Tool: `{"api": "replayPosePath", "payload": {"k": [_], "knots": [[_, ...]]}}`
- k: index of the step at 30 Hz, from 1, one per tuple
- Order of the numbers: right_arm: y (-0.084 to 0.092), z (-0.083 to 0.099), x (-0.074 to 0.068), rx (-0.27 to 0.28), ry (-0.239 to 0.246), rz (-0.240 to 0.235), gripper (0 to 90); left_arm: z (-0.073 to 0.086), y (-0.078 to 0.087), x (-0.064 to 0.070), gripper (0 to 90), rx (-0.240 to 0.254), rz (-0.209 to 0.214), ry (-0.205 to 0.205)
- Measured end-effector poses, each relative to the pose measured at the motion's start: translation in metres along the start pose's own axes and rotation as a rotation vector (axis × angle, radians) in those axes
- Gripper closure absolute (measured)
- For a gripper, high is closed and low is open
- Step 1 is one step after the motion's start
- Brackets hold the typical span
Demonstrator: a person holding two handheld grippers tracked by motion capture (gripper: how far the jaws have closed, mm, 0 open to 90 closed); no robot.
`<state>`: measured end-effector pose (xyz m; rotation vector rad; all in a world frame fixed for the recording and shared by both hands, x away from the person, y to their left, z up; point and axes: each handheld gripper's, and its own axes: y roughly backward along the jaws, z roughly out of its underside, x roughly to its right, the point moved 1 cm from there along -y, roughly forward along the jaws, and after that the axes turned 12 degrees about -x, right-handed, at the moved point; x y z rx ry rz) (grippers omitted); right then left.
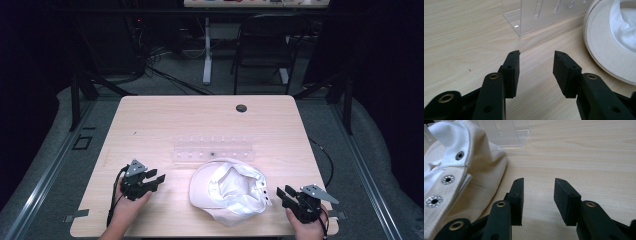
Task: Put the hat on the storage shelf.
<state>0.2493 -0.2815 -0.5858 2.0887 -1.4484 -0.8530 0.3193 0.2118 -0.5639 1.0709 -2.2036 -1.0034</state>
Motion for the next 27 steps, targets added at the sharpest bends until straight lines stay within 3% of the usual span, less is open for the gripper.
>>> {"api": "replayPosePath", "payload": {"k": [4, 9, 12, 15, 23, 27], "knots": [[0.001, -0.004, -0.002, -0.017, 0.01, 0.002, 60.3, -0.001, 0.0, 0.002, 59.7, -0.01, -0.001, -0.022], [0.006, -0.013, -0.003, -0.062, -0.017, -0.019, 59.9, -0.001, 0.001, 0.006, 56.8, 0.008, 0.004, -0.015], [0.011, -0.02, -0.002, -0.1, -0.033, -0.058, 60.5, -0.001, 0.002, 0.008, 56.1, 0.003, 0.01, -0.017], [0.017, -0.033, -0.004, -0.158, -0.015, -0.106, 61.3, -0.001, 0.002, 0.01, 57.3, 0.004, 0.012, -0.024], [0.023, -0.05, -0.011, -0.21, 0.032, -0.099, 59.9, -0.001, 0.002, 0.01, 57.1, 0.009, 0.02, -0.022], [0.024, -0.057, -0.015, -0.233, 0.063, -0.111, 63.0, -0.001, 0.001, 0.009, 55.0, 0.01, 0.035, 0.0]]}}
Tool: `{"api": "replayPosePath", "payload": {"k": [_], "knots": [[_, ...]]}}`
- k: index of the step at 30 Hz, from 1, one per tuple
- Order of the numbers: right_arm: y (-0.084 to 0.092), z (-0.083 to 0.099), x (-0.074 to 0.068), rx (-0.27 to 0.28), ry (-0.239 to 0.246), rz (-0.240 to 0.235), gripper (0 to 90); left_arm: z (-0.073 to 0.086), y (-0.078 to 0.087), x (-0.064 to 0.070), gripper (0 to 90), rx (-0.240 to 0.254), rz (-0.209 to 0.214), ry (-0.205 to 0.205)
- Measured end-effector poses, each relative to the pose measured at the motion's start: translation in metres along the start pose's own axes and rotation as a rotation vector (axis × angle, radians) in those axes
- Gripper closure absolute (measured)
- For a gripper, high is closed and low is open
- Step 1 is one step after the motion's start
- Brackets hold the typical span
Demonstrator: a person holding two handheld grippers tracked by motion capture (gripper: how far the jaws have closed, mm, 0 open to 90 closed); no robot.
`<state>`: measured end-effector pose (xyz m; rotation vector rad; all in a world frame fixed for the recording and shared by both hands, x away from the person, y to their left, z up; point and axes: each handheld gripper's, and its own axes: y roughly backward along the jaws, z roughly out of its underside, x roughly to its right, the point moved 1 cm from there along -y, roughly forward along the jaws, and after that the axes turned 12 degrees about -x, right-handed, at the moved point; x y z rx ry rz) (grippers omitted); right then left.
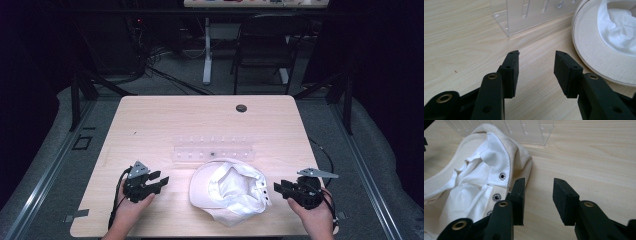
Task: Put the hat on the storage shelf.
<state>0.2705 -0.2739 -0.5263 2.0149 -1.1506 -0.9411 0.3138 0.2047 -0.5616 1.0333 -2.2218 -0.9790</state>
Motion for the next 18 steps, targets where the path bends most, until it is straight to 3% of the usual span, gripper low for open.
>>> {"api": "replayPosePath", "payload": {"k": [6, 18], "knots": [[0.001, -0.01, -0.007, -0.042, 0.018, -0.032, 64.9, 0.0, -0.001, 0.0, 55.5, -0.012, -0.009, -0.004], [0.004, -0.026, -0.016, -0.1, -0.014, -0.108, 67.4, 0.0, 0.0, -0.001, 56.7, -0.026, -0.019, -0.007]]}}
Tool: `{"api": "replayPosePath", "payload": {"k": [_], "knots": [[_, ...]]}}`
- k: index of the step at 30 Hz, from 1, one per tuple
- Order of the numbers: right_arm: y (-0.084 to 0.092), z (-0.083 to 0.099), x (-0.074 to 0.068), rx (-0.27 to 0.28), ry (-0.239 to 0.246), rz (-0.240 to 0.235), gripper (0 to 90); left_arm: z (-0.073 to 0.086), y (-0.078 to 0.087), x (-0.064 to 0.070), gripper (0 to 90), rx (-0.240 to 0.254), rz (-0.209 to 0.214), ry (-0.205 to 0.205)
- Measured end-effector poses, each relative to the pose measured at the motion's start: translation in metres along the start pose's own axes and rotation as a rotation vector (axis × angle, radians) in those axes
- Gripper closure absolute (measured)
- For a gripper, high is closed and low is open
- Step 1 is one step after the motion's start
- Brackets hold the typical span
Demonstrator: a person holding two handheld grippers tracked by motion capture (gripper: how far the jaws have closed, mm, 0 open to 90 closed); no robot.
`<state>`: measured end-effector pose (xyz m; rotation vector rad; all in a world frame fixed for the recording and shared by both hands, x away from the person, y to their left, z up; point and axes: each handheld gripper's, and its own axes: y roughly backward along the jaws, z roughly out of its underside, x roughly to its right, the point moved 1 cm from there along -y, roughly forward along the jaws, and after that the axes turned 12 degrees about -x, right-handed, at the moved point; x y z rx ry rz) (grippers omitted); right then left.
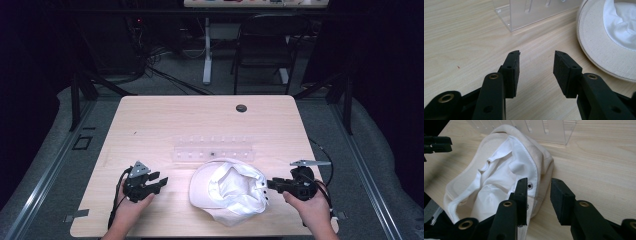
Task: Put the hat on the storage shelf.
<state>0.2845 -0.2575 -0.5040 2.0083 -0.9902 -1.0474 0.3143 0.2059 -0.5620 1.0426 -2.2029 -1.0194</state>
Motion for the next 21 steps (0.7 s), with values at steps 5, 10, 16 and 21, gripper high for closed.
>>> {"api": "replayPosePath", "payload": {"k": [5, 10, 16, 21], "knots": [[0.004, -0.007, -0.003, -0.023, 0.004, -0.034, 67.4, 0.0, 0.0, 0.001, 56.7, 0.0, 0.002, 0.001], [0.003, -0.011, -0.002, -0.068, -0.041, -0.125, 63.1, 0.0, -0.001, 0.002, 56.5, -0.003, -0.003, -0.014], [-0.002, -0.01, 0.004, -0.109, -0.082, -0.181, 57.0, -0.001, -0.001, 0.004, 56.4, -0.005, -0.004, -0.019], [-0.009, -0.008, 0.006, -0.126, -0.095, -0.199, 54.2, -0.001, -0.002, 0.005, 56.2, -0.004, -0.006, -0.022]]}}
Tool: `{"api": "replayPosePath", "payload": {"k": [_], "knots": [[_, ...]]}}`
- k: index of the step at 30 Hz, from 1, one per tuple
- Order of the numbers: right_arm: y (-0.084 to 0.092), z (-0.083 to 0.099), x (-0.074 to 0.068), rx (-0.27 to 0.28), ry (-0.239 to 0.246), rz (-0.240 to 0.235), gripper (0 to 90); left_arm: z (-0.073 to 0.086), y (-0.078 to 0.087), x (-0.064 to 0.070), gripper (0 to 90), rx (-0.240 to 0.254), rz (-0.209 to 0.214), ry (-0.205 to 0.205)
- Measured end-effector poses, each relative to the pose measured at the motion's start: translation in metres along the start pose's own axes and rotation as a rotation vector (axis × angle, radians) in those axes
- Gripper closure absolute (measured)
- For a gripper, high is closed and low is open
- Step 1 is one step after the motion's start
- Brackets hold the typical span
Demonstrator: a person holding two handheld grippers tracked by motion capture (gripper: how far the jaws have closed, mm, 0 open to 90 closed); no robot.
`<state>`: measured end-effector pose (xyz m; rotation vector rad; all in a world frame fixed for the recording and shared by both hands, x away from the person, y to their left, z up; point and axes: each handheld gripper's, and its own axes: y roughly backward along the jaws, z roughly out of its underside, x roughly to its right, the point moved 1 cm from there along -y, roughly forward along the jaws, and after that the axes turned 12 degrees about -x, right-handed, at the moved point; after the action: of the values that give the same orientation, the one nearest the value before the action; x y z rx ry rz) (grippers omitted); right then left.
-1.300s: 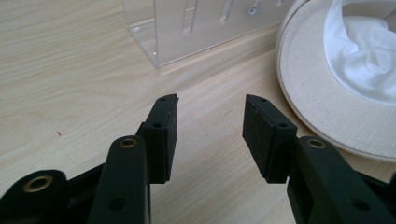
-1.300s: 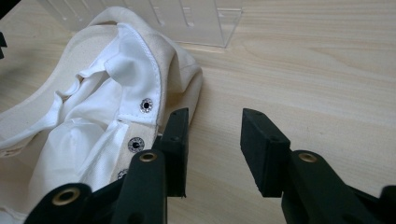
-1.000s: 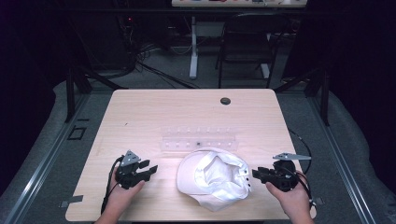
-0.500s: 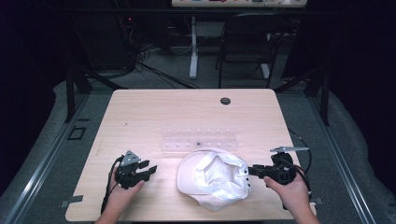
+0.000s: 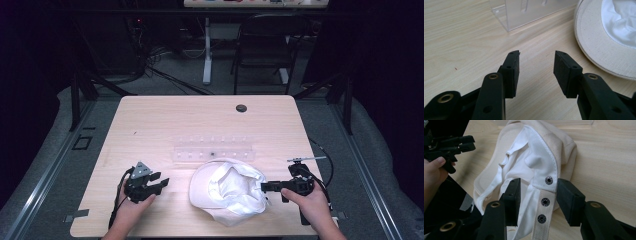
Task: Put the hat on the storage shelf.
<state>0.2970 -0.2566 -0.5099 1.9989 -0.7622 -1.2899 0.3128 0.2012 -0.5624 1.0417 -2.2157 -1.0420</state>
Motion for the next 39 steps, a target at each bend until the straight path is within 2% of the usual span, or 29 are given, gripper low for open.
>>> {"api": "replayPosePath", "payload": {"k": [2, 8, 13, 14, 18, 22, 28, 30, 32, 36, 38, 39], "knots": [[-0.005, 0.0, 0.004, -0.006, -0.022, -0.004, 52.0, 0.0, 0.0, 0.0, 56.2, -0.001, -0.001, -0.001], [-0.01, 0.001, 0.008, -0.024, -0.049, -0.019, 50.0, 0.0, 0.0, 0.0, 56.1, -0.008, -0.001, -0.007], [-0.02, 0.002, 0.011, -0.058, -0.078, -0.062, 48.5, 0.0, 0.001, 0.0, 56.1, -0.001, -0.005, -0.01], [-0.023, 0.003, 0.01, -0.048, -0.094, -0.067, 48.4, 0.0, 0.001, 0.0, 56.1, -0.003, -0.005, -0.011], [-0.03, 0.004, 0.012, -0.089, -0.087, -0.084, 48.3, 0.0, 0.0, 0.001, 56.2, -0.004, -0.005, -0.011], [-0.036, 0.004, 0.011, -0.098, -0.098, -0.114, 48.2, 0.0, 0.001, 0.001, 56.1, -0.003, -0.005, -0.012], [-0.029, 0.001, 0.004, -0.069, -0.097, -0.155, 48.2, 0.0, 0.001, 0.001, 56.1, -0.001, -0.006, -0.008], [-0.021, -0.001, -0.001, -0.056, -0.093, -0.2, 48.4, 0.0, 0.0, 0.001, 56.1, -0.001, -0.007, -0.011], [-0.019, -0.002, -0.003, -0.055, -0.092, -0.203, 49.0, 0.0, 0.0, 0.001, 56.1, -0.001, -0.008, -0.011], [-0.016, -0.006, -0.008, -0.055, -0.097, -0.186, 60.1, 0.0, 0.0, 0.001, 56.1, -0.001, -0.009, -0.01], [-0.015, -0.006, -0.008, -0.065, -0.091, -0.183, 62.4, 0.0, 0.0, 0.001, 56.1, 0.002, -0.01, -0.01], [-0.016, -0.007, -0.008, -0.072, -0.103, -0.177, 64.2, 0.0, 0.001, 0.001, 56.1, -0.001, -0.009, -0.007]]}}
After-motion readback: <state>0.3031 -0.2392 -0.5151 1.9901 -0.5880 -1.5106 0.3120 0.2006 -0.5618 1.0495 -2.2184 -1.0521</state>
